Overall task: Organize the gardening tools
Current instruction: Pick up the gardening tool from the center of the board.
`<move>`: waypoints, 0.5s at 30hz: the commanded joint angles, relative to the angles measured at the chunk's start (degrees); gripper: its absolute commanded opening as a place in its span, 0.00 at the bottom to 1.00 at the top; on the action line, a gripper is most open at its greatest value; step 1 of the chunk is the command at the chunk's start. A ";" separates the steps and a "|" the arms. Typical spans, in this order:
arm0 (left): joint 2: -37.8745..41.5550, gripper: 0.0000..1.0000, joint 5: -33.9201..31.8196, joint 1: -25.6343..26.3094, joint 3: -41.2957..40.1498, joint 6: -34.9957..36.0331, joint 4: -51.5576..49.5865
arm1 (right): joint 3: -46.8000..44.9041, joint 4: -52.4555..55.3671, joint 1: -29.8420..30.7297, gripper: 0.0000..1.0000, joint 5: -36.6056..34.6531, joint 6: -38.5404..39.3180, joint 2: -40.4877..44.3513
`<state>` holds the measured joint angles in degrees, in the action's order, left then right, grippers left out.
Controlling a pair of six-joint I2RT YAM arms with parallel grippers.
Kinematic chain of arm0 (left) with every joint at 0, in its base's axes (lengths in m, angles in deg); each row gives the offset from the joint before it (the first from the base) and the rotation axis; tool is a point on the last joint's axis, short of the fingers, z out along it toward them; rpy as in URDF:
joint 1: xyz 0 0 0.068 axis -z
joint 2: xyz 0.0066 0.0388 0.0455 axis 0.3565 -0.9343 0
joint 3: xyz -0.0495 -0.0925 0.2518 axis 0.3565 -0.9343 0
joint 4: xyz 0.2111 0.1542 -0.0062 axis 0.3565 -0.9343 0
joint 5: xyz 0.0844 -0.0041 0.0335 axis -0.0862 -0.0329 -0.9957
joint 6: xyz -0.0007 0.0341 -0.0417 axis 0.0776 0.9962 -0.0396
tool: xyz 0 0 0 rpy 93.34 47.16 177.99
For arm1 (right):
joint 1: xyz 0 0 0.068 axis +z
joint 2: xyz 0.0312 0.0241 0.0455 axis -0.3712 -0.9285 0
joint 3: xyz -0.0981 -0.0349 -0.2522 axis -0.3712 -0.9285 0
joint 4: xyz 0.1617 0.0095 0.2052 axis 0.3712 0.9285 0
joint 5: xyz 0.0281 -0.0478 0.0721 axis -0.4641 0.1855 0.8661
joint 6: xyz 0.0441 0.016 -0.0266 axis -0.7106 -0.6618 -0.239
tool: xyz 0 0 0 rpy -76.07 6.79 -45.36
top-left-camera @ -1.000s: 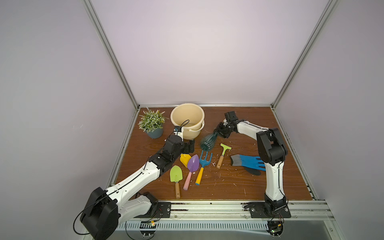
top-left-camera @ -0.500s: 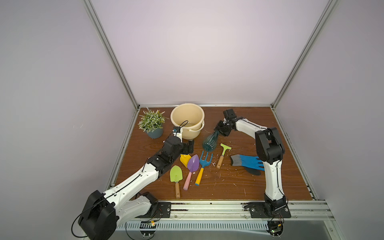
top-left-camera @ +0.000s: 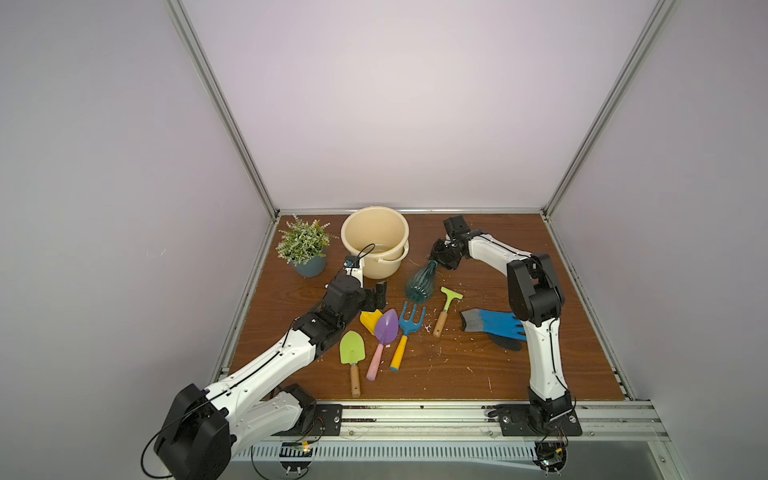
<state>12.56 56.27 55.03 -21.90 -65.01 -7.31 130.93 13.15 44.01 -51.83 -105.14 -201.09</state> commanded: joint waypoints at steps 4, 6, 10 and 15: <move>0.39 0.94 -0.74 0.59 -0.08 -0.77 0.46 | 0.50 4.27 0.11 0.35 -3.55 1.04 -2.10; 0.13 0.94 -0.67 0.57 0.06 -0.77 0.51 | 1.28 4.02 -0.28 0.32 -3.40 0.63 -2.12; 0.02 0.94 -0.50 0.59 0.61 -0.59 0.28 | 3.57 2.87 -1.31 0.25 -2.52 0.21 -1.56; -0.33 0.94 -0.36 0.57 1.78 0.00 -0.19 | 5.85 1.11 -2.26 0.21 -2.05 0.89 0.08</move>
<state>12.58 56.29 55.03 -21.92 -65.41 -7.29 134.27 14.48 42.76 -52.64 -105.10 -202.31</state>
